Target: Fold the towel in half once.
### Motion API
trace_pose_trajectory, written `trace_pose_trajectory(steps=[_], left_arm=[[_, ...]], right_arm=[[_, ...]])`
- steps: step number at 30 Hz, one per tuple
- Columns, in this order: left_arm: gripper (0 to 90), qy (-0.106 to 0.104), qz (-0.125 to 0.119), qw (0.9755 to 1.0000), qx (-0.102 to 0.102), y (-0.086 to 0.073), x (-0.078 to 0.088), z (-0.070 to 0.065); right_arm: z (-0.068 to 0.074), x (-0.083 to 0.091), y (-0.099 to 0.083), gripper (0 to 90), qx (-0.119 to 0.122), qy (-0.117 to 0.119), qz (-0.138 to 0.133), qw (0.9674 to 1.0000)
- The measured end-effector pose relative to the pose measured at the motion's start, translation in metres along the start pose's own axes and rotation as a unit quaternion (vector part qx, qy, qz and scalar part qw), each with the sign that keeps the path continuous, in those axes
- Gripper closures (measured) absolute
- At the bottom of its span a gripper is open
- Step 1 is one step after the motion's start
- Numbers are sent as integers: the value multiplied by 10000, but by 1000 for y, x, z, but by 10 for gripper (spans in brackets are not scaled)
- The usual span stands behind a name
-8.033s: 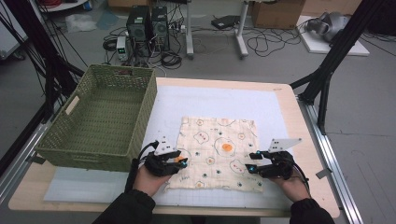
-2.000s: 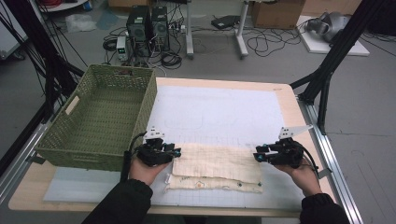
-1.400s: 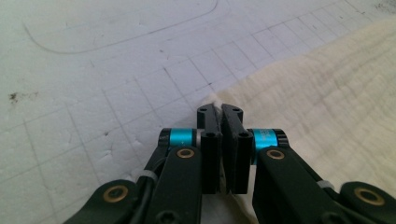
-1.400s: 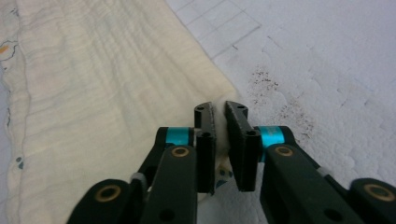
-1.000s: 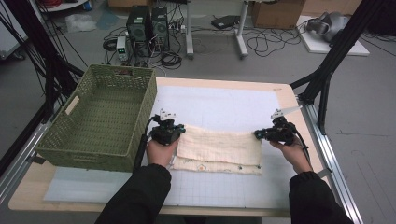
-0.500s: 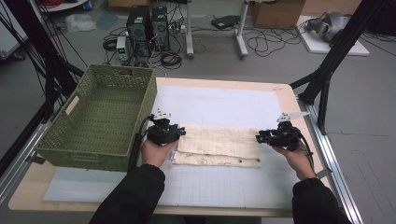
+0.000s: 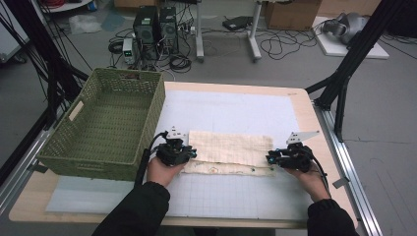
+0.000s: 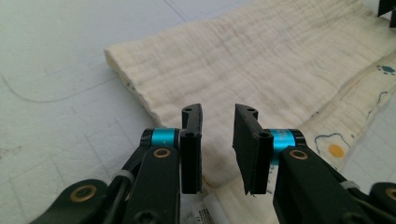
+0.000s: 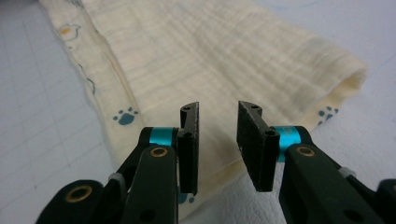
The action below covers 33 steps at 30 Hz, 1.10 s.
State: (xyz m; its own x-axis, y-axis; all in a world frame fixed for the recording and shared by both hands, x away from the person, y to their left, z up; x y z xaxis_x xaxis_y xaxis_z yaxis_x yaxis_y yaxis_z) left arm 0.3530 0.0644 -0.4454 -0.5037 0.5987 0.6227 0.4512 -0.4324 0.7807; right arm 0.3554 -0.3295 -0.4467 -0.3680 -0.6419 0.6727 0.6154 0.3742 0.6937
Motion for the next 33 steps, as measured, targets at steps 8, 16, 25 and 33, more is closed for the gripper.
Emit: trace_pose_trajectory(steps=[8,16,25,33], left_arm=[[736,14,308,9994,-155,-4,-8,-3],[891,37,378,9990,-243,-4,-9,-4],[896,-25,191,9998,-76,-2,-3,-1],[896,0,-60,9999,98,1,6,1]], right_arm=[[-1,-2,-6,681,-45,136,-112,9998],[9,-10,-10,722,223,211,95,9995],[10,-9,-9,884,249,254,93,9993],[12,-2,-6,888,225,333,-96,9991]])
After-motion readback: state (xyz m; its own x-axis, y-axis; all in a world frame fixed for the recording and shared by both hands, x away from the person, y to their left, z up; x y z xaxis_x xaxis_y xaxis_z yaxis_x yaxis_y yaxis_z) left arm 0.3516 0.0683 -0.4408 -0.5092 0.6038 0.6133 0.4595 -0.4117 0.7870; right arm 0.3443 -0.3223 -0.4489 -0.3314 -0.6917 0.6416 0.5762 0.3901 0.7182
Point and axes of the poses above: each handheld gripper's, and its own axes: x roughly backward along the jaws, y roughly out of its top, z roughly to its left, the point moved 2 cm from there along -x, roughly forward along the jaws, and after that the axes turned 9 degrees about -x, right-handed, at the moved point
